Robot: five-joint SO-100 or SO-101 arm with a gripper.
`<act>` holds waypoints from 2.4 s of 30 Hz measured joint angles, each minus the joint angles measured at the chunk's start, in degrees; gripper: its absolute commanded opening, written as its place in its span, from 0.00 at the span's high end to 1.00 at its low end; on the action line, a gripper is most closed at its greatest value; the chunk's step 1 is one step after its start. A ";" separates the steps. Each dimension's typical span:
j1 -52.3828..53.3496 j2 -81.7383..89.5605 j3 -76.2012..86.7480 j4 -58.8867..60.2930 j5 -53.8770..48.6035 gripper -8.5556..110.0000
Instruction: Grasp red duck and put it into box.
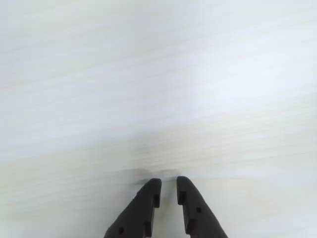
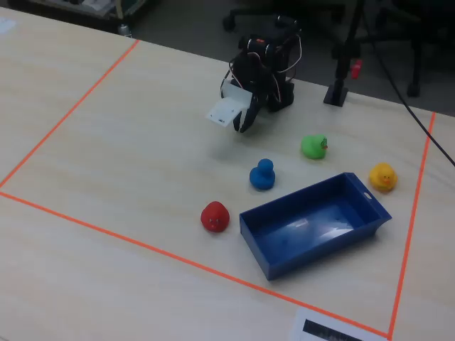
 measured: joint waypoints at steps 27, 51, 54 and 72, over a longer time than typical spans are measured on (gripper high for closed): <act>0.00 0.00 0.00 0.00 0.00 0.92; 0.00 0.00 0.00 0.00 0.00 0.92; 0.00 0.00 0.00 0.00 0.00 0.92; -0.09 0.00 0.00 0.00 0.00 0.93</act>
